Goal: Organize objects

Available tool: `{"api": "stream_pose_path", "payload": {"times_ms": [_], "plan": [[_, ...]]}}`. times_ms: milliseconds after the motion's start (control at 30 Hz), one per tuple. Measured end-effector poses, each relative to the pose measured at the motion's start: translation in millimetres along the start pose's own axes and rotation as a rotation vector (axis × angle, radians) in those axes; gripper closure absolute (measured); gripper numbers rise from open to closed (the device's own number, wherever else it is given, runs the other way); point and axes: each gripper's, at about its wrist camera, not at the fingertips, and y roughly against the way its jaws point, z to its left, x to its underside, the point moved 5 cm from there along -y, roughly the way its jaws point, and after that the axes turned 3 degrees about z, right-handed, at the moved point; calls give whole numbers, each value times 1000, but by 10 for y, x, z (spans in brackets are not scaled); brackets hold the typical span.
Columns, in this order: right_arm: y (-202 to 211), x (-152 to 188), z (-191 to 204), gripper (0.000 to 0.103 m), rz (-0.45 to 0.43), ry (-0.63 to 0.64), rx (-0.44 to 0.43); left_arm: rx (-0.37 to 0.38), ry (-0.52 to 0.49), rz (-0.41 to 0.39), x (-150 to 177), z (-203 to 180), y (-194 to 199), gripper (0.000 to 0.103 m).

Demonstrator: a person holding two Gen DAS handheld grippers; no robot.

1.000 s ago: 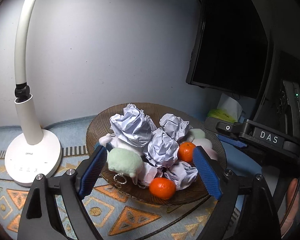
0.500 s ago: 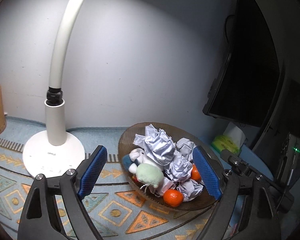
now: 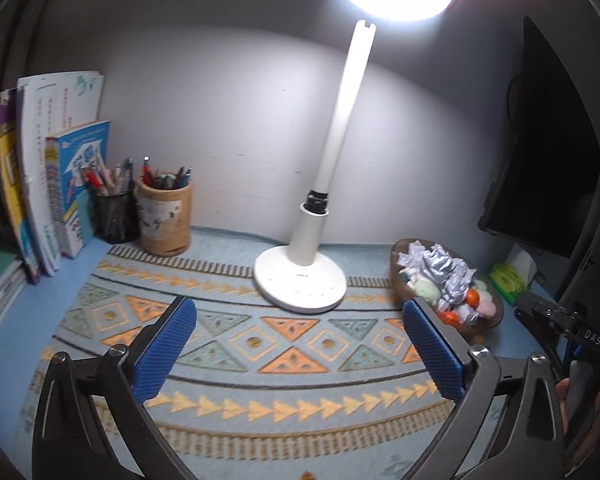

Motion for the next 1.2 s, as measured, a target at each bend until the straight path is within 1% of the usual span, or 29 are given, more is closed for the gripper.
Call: {"api": "stream_pose_path", "payload": {"times_ms": [33, 100, 167, 233, 300, 400, 467, 567, 667, 767, 800, 833, 933, 1000, 1067, 1200], "plan": [[-23, 105, 127, 15, 17, 11, -9, -34, -16, 20, 83, 119, 44, 1], [-133, 348, 347, 13, 69, 31, -18, -98, -31, 62, 272, 349, 96, 1], [-320, 595, 492, 13, 143, 37, -6, -146, -33, 121, 492, 549, 80, 1], [-486, 821, 576, 13, 195, 27, -4, -162, -35, 168, 705, 712, 46, 1], [-637, 998, 605, 13, 228, 42, 39, -174, -33, 220, 892, 848, -40, 1], [-813, 1196, 581, 13, 285, 57, 97, -181, -28, 286, 1077, 988, -217, 1], [-900, 1288, 518, 13, 322, 53, 129, -178, -30, 313, 1141, 1033, -315, 1], [-962, 1396, 452, 13, 344, 53, 157, -174, -23, 345, 1188, 1051, -401, 1], [-1026, 1496, 412, 13, 380, 54, 176, -162, -21, 357, 1191, 1046, -428, 1], [-1019, 1485, 408, 13, 367, 62, 184, -162, 4, 404, 1254, 1087, -501, 1], [-1028, 1490, 403, 13, 373, 59, 184, -169, 10, 425, 1277, 1102, -534, 1], [-1044, 1501, 393, 13, 383, 58, 186, -183, -2, 425, 1277, 1096, -547, 1], [-1053, 1508, 417, 10, 386, 75, 197, -236, -58, 456, 1316, 1038, -609, 0], [-1066, 1516, 432, 8, 395, 86, 196, -235, -61, 454, 1313, 1027, -613, 0], [-1093, 1520, 432, 1, 405, 90, 206, -234, -58, 455, 1302, 1037, -615, 0], [-1112, 1526, 422, 0, 413, 94, 226, -237, -56, 454, 1292, 1040, -613, 0]]}}
